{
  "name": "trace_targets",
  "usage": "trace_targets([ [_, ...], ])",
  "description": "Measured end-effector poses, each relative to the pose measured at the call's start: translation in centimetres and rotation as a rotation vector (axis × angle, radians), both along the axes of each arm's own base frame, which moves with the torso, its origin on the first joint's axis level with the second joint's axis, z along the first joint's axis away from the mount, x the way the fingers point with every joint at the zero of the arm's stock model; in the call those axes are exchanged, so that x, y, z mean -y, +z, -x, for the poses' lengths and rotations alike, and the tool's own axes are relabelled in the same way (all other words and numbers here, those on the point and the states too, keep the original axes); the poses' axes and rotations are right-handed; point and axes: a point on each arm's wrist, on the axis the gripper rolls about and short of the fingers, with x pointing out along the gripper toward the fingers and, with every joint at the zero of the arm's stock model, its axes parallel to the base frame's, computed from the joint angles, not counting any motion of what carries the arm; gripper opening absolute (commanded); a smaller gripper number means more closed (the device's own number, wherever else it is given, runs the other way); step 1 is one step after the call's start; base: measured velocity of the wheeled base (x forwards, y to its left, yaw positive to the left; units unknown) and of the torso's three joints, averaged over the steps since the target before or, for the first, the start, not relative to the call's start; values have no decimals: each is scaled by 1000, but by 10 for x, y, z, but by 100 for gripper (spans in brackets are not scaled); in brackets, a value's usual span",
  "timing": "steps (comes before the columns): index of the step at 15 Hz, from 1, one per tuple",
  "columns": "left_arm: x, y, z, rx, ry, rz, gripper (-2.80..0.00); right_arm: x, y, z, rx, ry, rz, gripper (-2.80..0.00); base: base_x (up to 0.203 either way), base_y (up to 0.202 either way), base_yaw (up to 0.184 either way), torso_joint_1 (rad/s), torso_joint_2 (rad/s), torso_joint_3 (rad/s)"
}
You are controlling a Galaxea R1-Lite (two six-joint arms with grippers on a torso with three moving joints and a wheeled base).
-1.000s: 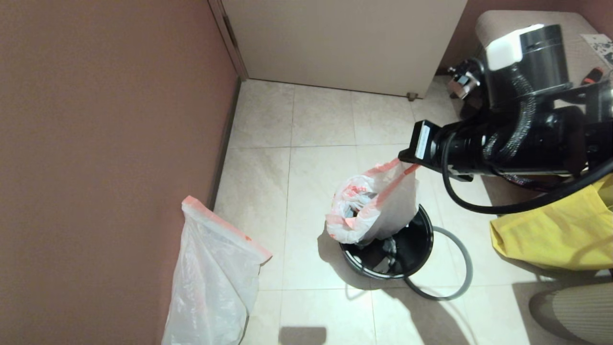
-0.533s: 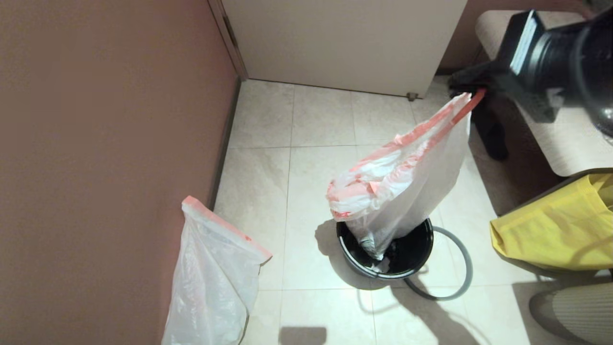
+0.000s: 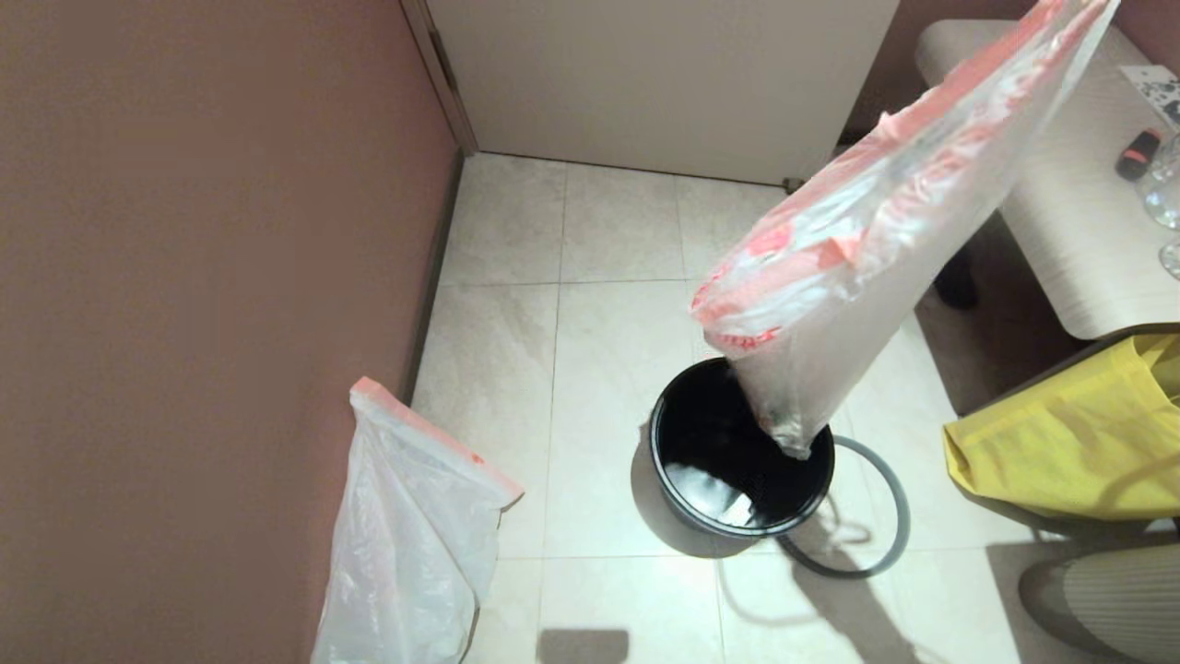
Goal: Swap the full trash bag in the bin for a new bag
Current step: Place the trash bag on the floor
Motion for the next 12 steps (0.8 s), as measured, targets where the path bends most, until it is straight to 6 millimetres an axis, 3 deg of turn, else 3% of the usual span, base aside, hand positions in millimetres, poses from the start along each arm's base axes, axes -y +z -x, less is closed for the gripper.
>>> trace_targets([
  [2, 0, 0, 0, 0, 0, 0, -280, 15, 13, 6, 89, -74, 29, -280, 0, 0, 0, 0, 0, 0],
  [7, 0, 0, 0, 0, 0, 0, -280, 39, 26, 11, 192, -227, 62, -280, 0, 0, 0, 0, 0, 0],
  [10, 0, 0, 0, 0, 0, 0, -280, 51, 24, 1, 185, -317, 88, -280, 0, 0, 0, 0, 0, 0],
  [12, 0, 0, 0, 0, 0, -1, -280, 57, 15, -18, 140, -354, 116, -280, 0, 0, 0, 0, 0, 0],
])
